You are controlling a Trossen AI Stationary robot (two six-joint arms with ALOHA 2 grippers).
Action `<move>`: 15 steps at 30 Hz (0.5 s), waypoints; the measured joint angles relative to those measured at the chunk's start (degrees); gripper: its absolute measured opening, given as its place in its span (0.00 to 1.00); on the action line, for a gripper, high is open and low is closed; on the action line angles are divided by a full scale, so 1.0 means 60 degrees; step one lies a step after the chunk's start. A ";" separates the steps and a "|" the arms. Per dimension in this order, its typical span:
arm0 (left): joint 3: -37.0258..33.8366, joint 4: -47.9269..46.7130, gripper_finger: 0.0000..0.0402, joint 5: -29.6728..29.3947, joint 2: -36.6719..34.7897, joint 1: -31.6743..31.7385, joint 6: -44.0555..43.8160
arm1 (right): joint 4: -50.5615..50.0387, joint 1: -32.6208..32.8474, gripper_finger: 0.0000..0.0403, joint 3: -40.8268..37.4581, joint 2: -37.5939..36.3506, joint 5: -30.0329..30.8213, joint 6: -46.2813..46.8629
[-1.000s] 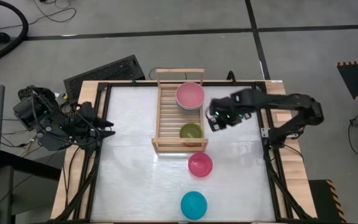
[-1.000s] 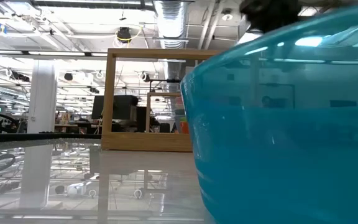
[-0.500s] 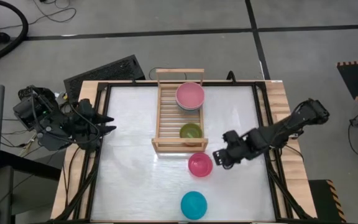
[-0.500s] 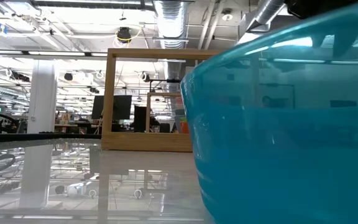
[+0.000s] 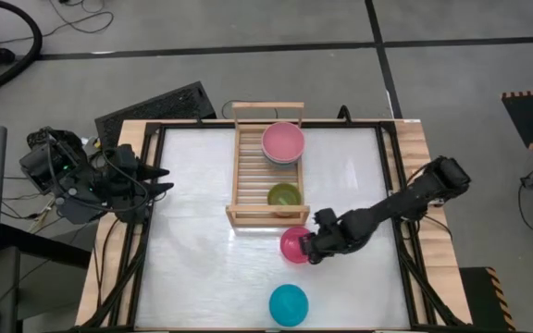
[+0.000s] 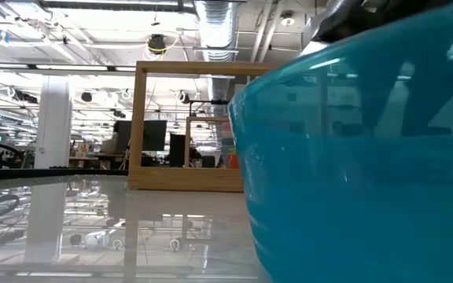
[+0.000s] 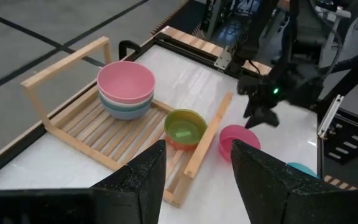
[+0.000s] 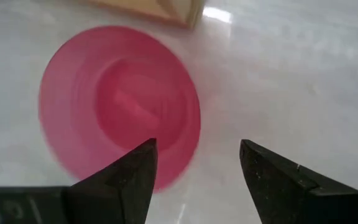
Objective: Place and stack bowls onto a shelf
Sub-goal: Stack the pink bowl on the green bowl on the shelf
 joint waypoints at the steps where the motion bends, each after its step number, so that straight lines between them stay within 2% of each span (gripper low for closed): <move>1: 0.0000 0.0000 0.41 -0.0004 0.0004 0.0000 -0.0049 | 0.0155 -0.0056 0.63 -0.0004 0.0148 -0.0014 -0.0039; 4: 0.0000 -0.0004 0.41 0.0010 0.0000 -0.0001 -0.0067 | 0.0696 -0.0204 0.63 0.0004 0.0572 -0.0295 -0.0261; 10: 0.0000 -0.0004 0.41 0.0138 0.0001 -0.0003 -0.0077 | 0.0678 -0.0296 0.62 -0.0004 0.1335 -0.0846 -0.0217; 12: 0.0000 -0.0008 0.41 0.0146 0.0001 -0.0001 -0.0077 | 0.0774 -0.0309 0.57 -0.0004 0.1456 -0.1070 -0.0212; 15: 0.0000 -0.0043 0.41 0.0146 0.0000 0.0000 -0.0077 | 0.0800 -0.0346 0.42 -0.0004 0.1579 -0.1326 -0.0241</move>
